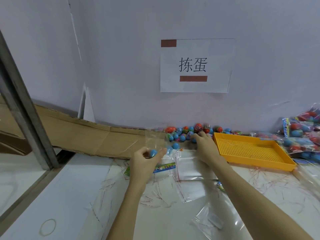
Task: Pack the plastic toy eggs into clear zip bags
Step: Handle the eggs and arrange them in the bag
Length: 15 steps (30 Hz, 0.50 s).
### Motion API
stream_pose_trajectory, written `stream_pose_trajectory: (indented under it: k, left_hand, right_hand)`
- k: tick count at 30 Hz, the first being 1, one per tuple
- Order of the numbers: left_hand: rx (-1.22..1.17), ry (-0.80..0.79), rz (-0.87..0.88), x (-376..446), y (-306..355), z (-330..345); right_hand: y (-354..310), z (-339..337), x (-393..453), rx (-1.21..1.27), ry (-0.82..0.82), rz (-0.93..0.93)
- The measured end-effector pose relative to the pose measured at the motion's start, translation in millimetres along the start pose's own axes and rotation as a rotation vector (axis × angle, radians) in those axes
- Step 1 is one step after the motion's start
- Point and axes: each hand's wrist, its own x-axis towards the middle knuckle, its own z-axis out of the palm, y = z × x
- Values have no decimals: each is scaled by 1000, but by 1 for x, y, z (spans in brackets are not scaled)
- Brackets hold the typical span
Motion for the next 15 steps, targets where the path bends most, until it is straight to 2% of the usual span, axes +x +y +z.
stream_pose_trajectory:
  k: [4,6,11,15]
  left_hand:
    - [-38,-95,51,0,-1,1]
    - [0,-107,92,-1,-1,2]
    - [104,-97,110,0,-2,4]
    - [192,-106,155,-2,-2,5]
  right_hand:
    - [0,4,5,-91,81,-1]
    - [-2,4,4,-39,105,21]
    - [-13,-4,-11,427,337,72]
    - [-21,-19,-37,740,446,139]
